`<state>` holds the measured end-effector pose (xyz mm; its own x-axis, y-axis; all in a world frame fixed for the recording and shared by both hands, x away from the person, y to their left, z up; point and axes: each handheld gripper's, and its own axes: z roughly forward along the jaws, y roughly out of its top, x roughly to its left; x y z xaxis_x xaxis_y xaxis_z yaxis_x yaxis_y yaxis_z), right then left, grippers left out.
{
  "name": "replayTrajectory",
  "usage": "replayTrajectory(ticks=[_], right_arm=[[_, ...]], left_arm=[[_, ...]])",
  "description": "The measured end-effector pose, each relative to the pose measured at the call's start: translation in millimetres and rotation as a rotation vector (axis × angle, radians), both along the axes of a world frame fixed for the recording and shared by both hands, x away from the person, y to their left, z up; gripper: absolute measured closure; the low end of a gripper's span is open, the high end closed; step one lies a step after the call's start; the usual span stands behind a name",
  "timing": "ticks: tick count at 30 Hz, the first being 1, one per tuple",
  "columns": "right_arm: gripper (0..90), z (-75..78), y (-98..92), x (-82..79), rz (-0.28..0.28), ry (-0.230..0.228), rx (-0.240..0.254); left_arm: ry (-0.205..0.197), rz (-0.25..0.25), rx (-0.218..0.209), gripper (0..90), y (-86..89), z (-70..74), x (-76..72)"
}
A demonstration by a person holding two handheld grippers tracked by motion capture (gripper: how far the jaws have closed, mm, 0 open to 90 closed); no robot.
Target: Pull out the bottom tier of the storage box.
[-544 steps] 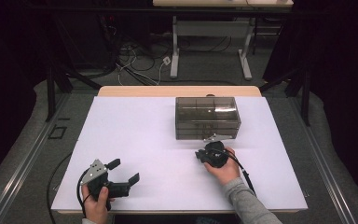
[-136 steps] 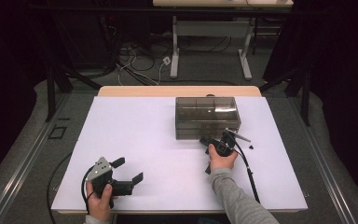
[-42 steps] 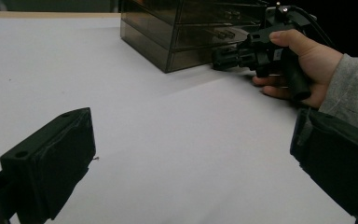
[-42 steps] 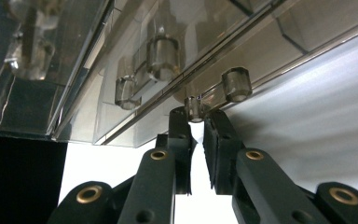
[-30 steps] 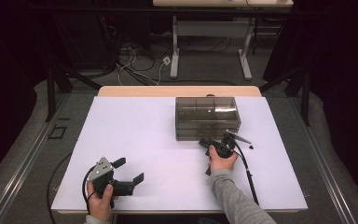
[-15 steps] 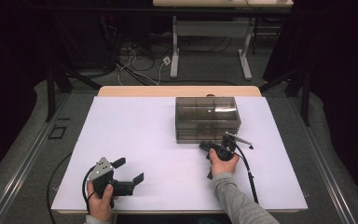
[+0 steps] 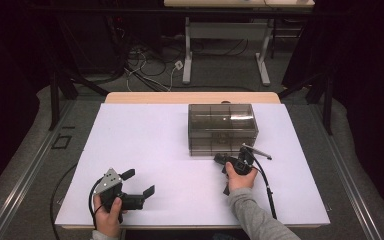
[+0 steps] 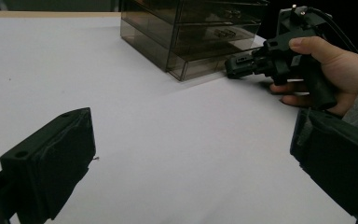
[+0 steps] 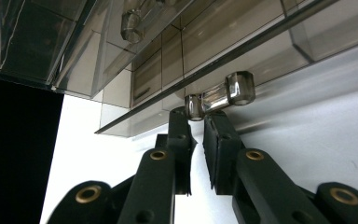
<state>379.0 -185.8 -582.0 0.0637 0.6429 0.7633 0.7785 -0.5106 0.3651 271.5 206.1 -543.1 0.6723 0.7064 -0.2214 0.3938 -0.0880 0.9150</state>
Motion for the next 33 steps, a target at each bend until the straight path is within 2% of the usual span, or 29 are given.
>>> replayTrajectory(ticks=[3, 4, 5, 6, 7, 8, 11, 14, 16, 17, 19, 21, 24, 25, 27, 29, 32, 33], right_arm=[[75.3, 1.2, 0.3, -1.3, -0.002, -0.046, -0.03], [74.4, 2.2, 1.4, -2.3, -0.007, -0.051, -0.033], [73.4, 4.2, 0.4, -4.1, 0.02, -0.042, -0.023], [72.9, 4.2, 1.0, -4.9, 0.01, -0.06, -0.041], [72.3, 5.7, -0.1, -6.5, 0.029, -0.055, -0.055], [71.7, 6.4, 0.5, -7.2, 0.017, -0.068, -0.06], [70.2, 10.3, -2.4, -11.2, 0.052, -0.085, -0.073], [68.4, 14.3, -2.1, -14.2, 0.059, -0.113, -0.1], [67.2, 15.5, -1.7, -15.8, 0.055, -0.13, -0.102], [66.4, 16.6, -2.7, -16.4, 0.07, -0.124, -0.11], [64.9, 16.0, -4.7, -16.4, 0.082, -0.145, -0.125], [64.3, 15.6, -5.9, -15.2, 0.079, -0.153, -0.155], [61.9, 15.4, -7.5, -15.3, 0.092, -0.192, -0.177], [60.8, 17.1, -7.9, -15.8, 0.108, -0.192, -0.182], [58.0, 18.5, -8.5, -17.5, 0.123, -0.227, -0.199], [55.7, 20.9, -8.1, -19.9, 0.137, -0.259, -0.229], [50.2, 22.9, -6.2, -22.4, 0.161, -0.327, -0.318], [48.7, 24.3, -5.6, -23.1, 0.176, -0.328, -0.342]], left_arm=[[0.0, -0.002, 0.002, 0.3, 0.8, 0.1, -0.2], [0.001, -0.002, 0.002, 0.4, 1.0, 0.1, -0.3], [-0.001, -0.003, 0.006, 0.4, 1.4, 0.1, -0.1], [-0.004, -0.003, 0.006, 0.4, 1.5, 0.0, 0.1], [-0.003, -0.003, 0.006, 0.4, 1.5, 0.1, 0.1], [-0.002, -0.003, 0.007, 0.4, 1.4, 0.1, -0.1], [0.001, 0.001, 0.001, 0.3, 0.1, 0.0, -0.2], [-0.001, -0.005, 0.012, 0.4, 0.1, -0.1, 0.3], [0.0, -0.005, 0.013, 0.4, -0.1, -0.1, 0.2], [0.0, -0.005, 0.013, 0.4, -0.2, -0.2, 0.2], [0.002, -0.006, 0.011, 0.4, -0.4, -0.3, 0.1], [0.001, -0.005, 0.014, 0.3, 0.0, -0.3, 0.1], [0.001, -0.003, 0.011, 0.4, 0.3, -0.6, 0.2], [0.003, 0.0, 0.007, 0.4, 0.2, -0.8, 0.2], [0.002, -0.002, 0.013, 0.4, 1.0, -1.1, 0.6], [0.006, -0.001, 0.015, 0.3, 1.2, -1.3, 0.8], [0.006, 0.002, 0.01, 0.4, 0.3, -1.5, 1.0], [0.004, 0.002, 0.01, 0.4, 0.1, -1.4, 1.2]])
